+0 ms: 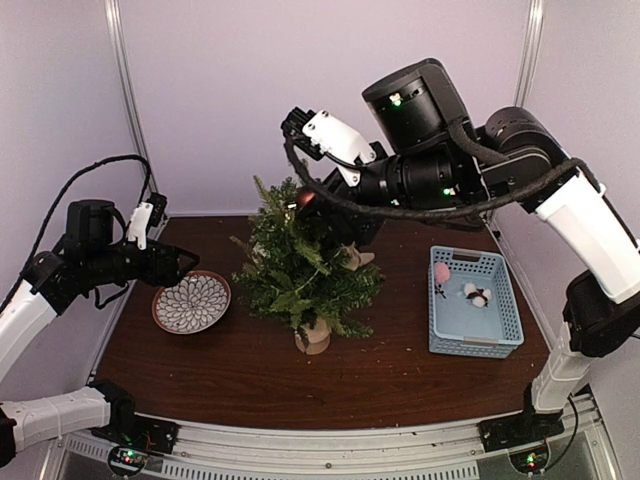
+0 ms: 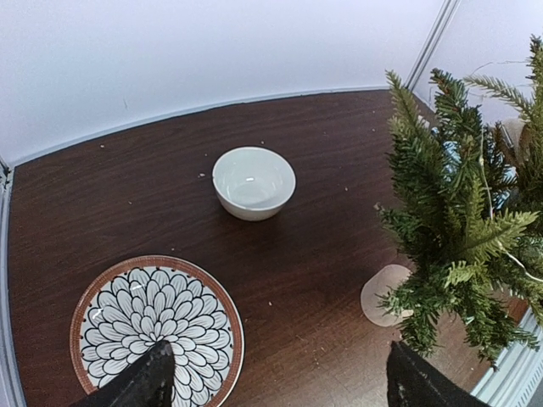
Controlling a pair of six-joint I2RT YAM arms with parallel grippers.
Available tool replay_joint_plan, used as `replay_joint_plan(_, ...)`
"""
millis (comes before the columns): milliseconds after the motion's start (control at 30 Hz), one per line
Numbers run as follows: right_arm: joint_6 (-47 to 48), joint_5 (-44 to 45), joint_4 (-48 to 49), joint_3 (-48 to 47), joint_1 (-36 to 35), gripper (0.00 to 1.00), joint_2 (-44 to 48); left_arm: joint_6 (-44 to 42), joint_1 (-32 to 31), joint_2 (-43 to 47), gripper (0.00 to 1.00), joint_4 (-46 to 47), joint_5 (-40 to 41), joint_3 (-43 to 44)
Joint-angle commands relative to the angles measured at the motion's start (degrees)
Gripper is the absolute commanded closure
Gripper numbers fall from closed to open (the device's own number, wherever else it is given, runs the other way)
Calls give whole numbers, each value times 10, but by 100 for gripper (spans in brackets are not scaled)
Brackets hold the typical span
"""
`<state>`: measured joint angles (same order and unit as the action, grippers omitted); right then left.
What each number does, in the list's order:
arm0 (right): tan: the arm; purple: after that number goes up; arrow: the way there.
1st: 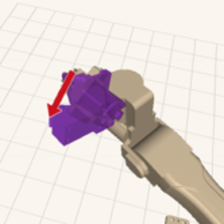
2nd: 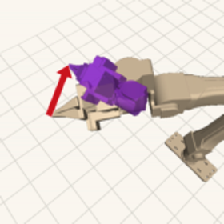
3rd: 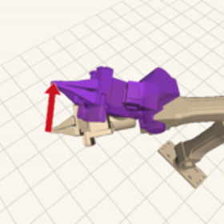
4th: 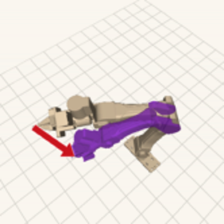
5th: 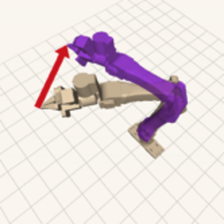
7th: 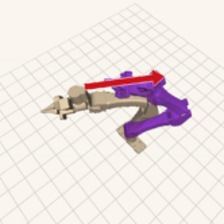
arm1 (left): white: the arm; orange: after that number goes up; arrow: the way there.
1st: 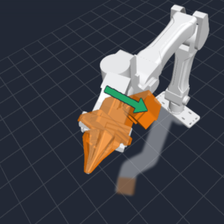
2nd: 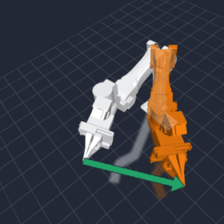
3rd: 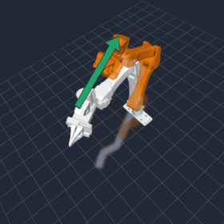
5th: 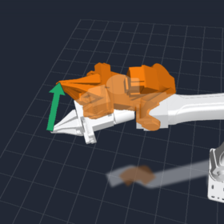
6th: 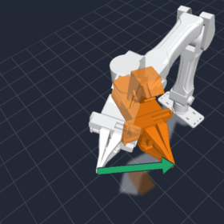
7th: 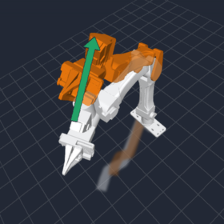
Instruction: Decorate the small christmas tree
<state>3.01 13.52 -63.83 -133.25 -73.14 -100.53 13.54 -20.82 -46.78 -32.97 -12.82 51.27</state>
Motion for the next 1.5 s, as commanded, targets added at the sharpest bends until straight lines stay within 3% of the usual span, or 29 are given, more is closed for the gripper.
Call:
replay_joint_plan(0,-7,28,-6,3,4,74,27,-12,3,-3,14,32,1,0)
replay_joint_plan(1100,19,-33,39,60,3,74,68,-4,3,-6,14,38,-3,-16)
replay_joint_plan(1467,24,-34,7,75,3,73,53,-4,3,-6,14,38,4,-14)
